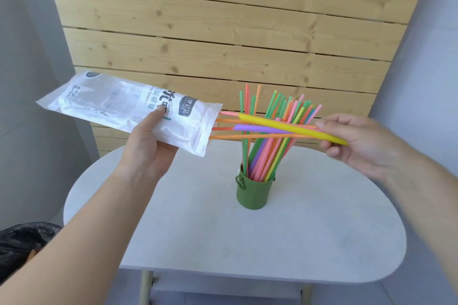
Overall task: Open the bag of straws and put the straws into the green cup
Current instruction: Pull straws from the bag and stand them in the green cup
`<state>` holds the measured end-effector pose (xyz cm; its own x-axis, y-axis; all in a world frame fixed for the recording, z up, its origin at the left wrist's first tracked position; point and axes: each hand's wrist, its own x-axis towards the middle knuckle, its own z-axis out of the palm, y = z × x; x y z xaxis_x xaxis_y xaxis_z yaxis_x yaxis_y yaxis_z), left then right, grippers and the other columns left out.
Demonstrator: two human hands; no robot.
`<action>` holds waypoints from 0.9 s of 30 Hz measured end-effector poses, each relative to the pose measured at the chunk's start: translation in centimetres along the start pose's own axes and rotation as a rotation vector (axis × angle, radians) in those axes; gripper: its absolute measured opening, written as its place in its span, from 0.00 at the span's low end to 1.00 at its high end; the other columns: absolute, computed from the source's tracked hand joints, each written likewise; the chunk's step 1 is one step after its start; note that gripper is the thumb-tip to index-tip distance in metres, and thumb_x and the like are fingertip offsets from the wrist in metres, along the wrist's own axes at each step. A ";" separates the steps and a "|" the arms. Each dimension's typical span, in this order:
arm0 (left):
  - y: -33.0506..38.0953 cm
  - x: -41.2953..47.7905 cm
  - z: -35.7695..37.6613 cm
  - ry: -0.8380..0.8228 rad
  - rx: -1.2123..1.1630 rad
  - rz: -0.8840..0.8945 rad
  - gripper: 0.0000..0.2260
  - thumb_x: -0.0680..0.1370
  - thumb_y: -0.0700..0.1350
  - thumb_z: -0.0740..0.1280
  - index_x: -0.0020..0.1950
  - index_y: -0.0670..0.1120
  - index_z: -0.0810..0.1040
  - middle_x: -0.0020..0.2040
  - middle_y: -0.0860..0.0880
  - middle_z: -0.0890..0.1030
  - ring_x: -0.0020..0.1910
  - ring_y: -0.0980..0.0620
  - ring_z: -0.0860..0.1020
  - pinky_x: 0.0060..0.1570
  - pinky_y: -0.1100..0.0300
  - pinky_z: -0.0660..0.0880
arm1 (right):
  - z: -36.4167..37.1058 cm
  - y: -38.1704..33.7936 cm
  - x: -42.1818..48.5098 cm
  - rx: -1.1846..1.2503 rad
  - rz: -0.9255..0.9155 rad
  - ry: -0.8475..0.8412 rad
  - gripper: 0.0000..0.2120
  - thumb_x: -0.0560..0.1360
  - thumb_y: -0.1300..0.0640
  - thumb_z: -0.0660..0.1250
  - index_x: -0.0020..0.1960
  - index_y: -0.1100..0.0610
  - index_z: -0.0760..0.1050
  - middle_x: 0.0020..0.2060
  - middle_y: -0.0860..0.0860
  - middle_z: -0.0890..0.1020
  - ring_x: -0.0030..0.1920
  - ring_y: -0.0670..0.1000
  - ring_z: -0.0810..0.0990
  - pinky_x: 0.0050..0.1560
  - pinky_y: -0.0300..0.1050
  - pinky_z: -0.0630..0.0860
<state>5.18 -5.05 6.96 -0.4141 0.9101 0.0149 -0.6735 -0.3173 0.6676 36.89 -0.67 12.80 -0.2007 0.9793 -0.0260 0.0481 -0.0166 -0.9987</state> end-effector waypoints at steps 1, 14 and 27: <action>-0.1 0.1 -0.1 0.016 -0.010 -0.004 0.08 0.82 0.38 0.66 0.47 0.44 0.84 0.45 0.50 0.87 0.49 0.50 0.87 0.63 0.47 0.80 | -0.9 -0.5 0.0 -0.037 -0.010 0.017 0.04 0.78 0.63 0.67 0.46 0.62 0.78 0.30 0.53 0.77 0.25 0.43 0.74 0.23 0.33 0.70; -1.7 0.3 -0.3 0.063 -0.022 -0.068 0.07 0.83 0.38 0.66 0.47 0.44 0.81 0.38 0.51 0.86 0.40 0.51 0.87 0.53 0.50 0.82 | -5.9 -2.2 -0.4 -0.262 -0.085 0.010 0.14 0.67 0.53 0.75 0.47 0.62 0.81 0.34 0.53 0.80 0.27 0.45 0.77 0.26 0.34 0.74; -1.7 0.3 -0.3 0.055 -0.029 -0.062 0.06 0.82 0.38 0.67 0.49 0.45 0.82 0.42 0.51 0.87 0.44 0.51 0.87 0.57 0.50 0.82 | -8.3 -5.1 -1.6 -0.474 -0.169 0.019 0.10 0.66 0.54 0.74 0.40 0.61 0.83 0.26 0.54 0.81 0.24 0.48 0.77 0.23 0.36 0.73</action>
<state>5.98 -4.29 5.59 -0.4038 0.9124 -0.0670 -0.7159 -0.2695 0.6441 45.12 -0.44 18.31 -0.2263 0.9640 0.1396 0.4567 0.2316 -0.8589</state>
